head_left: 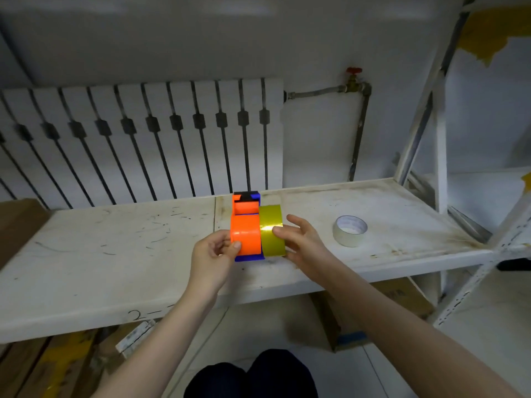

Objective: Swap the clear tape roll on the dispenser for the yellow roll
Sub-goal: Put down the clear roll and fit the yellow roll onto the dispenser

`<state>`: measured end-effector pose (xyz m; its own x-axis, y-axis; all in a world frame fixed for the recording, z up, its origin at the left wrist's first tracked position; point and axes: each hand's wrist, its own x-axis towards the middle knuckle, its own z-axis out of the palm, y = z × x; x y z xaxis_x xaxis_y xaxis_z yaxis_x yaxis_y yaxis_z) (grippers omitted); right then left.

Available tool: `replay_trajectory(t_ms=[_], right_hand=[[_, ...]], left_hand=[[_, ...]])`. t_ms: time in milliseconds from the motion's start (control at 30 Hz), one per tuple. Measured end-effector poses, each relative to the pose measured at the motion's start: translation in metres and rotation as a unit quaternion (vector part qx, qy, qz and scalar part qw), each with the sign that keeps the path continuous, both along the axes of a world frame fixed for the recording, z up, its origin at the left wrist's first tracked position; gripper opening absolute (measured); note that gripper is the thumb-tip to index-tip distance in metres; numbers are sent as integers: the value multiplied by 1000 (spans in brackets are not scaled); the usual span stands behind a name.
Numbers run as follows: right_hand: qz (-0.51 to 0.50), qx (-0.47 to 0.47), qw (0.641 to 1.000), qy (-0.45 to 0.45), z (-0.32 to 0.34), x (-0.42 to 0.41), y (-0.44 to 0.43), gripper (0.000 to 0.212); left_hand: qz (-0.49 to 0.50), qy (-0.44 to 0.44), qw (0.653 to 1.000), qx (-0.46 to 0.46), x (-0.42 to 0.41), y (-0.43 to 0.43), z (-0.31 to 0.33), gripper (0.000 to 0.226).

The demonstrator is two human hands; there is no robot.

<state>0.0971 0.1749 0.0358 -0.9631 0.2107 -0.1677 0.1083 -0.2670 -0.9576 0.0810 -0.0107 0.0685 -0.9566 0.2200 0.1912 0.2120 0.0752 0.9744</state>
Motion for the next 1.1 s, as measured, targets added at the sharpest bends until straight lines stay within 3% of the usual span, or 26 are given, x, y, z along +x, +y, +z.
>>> replay_trajectory(t_ms=[200,367,533,700,900,1100], right_hand=[[44,-29,998,19,-15,-3,-16,99],[78,37,996,16,-25,-7,-25,95],[101,106,989,24,-33,-10,-28,82],[126,102,987,0,-43,-9,-34,109],[154,194,969,-10,-47,-10,-35,93],[127,280,951,11,-55,-7,-39,91]], left_hand=[[-10,-17,1000,5,-7,-15,-12,28],[-25,-27,999,-6,-12,-19,-26,16],[-97,-81,991,54,-15,-24,-36,21],[-146,-106,983,20,-23,-31,-46,23],[-137,-197,970,38,-29,-30,-50,31],[-168,-148,975,-18,-30,-28,-53,17]])
